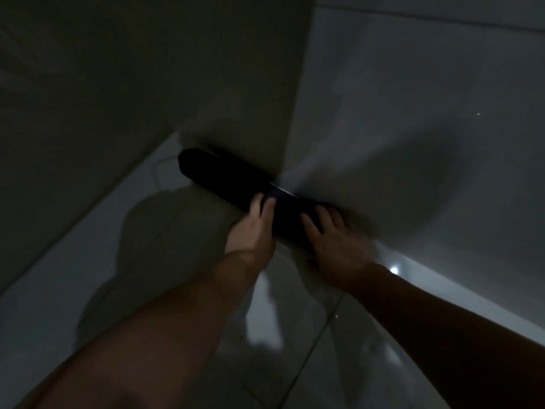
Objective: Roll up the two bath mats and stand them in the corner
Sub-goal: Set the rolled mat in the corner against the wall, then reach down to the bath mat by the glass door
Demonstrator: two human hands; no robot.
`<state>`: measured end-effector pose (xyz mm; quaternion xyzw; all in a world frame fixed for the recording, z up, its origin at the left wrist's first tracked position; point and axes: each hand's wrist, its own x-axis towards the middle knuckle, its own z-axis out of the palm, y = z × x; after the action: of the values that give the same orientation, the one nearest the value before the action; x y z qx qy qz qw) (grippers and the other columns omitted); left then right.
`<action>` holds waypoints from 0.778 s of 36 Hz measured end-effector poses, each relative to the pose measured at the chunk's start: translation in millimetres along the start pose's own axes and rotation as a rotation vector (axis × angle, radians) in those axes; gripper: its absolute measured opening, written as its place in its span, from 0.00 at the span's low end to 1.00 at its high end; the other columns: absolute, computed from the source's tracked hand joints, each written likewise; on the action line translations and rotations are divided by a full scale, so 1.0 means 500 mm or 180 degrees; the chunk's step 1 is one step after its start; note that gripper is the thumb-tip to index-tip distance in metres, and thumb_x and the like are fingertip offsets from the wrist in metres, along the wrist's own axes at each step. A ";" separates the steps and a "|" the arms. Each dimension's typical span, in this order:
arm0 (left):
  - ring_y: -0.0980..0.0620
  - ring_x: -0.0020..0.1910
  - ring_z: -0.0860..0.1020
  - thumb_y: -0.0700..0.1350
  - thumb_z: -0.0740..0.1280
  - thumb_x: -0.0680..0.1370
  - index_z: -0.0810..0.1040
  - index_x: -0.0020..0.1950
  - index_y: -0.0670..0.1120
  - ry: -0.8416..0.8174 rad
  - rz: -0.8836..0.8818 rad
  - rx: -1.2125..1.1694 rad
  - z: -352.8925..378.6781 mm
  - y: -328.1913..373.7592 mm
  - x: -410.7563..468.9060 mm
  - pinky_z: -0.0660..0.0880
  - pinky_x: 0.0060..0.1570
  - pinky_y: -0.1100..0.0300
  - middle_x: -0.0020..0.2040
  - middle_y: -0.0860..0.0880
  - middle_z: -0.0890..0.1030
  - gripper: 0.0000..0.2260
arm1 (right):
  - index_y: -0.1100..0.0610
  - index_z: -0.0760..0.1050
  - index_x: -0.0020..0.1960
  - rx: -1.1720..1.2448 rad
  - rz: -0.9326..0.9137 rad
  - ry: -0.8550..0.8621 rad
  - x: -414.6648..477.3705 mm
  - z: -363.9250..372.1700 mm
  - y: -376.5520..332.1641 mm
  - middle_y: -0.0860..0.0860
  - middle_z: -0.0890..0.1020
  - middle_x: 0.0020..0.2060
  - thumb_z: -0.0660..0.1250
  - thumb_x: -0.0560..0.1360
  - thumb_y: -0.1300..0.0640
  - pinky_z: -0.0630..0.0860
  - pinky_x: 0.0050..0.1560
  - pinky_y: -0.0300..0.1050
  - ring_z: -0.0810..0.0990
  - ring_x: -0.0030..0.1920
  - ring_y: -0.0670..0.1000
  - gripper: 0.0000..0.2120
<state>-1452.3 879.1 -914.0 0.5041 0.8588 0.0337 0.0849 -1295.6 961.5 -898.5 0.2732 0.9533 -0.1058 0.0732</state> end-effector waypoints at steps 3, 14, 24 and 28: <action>0.40 0.59 0.75 0.44 0.66 0.74 0.57 0.75 0.48 0.0039 0.0092 0.0044 -0.003 -0.001 -0.004 0.73 0.52 0.52 0.77 0.45 0.54 0.32 | 0.54 0.47 0.77 -0.0013 0.0004 0.0118 -0.002 0.002 0.001 0.59 0.52 0.75 0.64 0.73 0.45 0.54 0.72 0.54 0.52 0.74 0.61 0.40; 0.44 0.60 0.74 0.43 0.65 0.72 0.69 0.67 0.46 -0.0085 0.1142 0.0188 -0.062 0.119 -0.008 0.72 0.54 0.51 0.64 0.46 0.72 0.23 | 0.60 0.60 0.73 0.0147 0.0276 0.0195 -0.083 -0.047 0.060 0.63 0.70 0.65 0.67 0.71 0.45 0.67 0.63 0.54 0.71 0.62 0.64 0.37; 0.41 0.52 0.77 0.46 0.62 0.71 0.75 0.58 0.47 -0.0733 0.2100 -0.0250 -0.034 0.315 -0.067 0.74 0.47 0.53 0.56 0.46 0.76 0.16 | 0.58 0.69 0.67 0.0179 0.1406 0.0154 -0.371 -0.074 0.161 0.58 0.74 0.59 0.64 0.74 0.47 0.72 0.54 0.51 0.74 0.57 0.60 0.24; 0.39 0.51 0.79 0.40 0.65 0.71 0.75 0.57 0.47 -0.0758 0.2592 -0.0255 -0.028 0.429 -0.124 0.76 0.47 0.49 0.55 0.44 0.77 0.15 | 0.58 0.72 0.61 0.0009 0.1822 0.0109 -0.521 -0.093 0.171 0.57 0.76 0.55 0.62 0.74 0.50 0.71 0.48 0.49 0.75 0.53 0.60 0.18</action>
<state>-1240.6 930.5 -862.7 0.7988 0.5718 0.0393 0.1828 -1034.7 912.2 -815.9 0.5331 0.8383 -0.0776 0.0837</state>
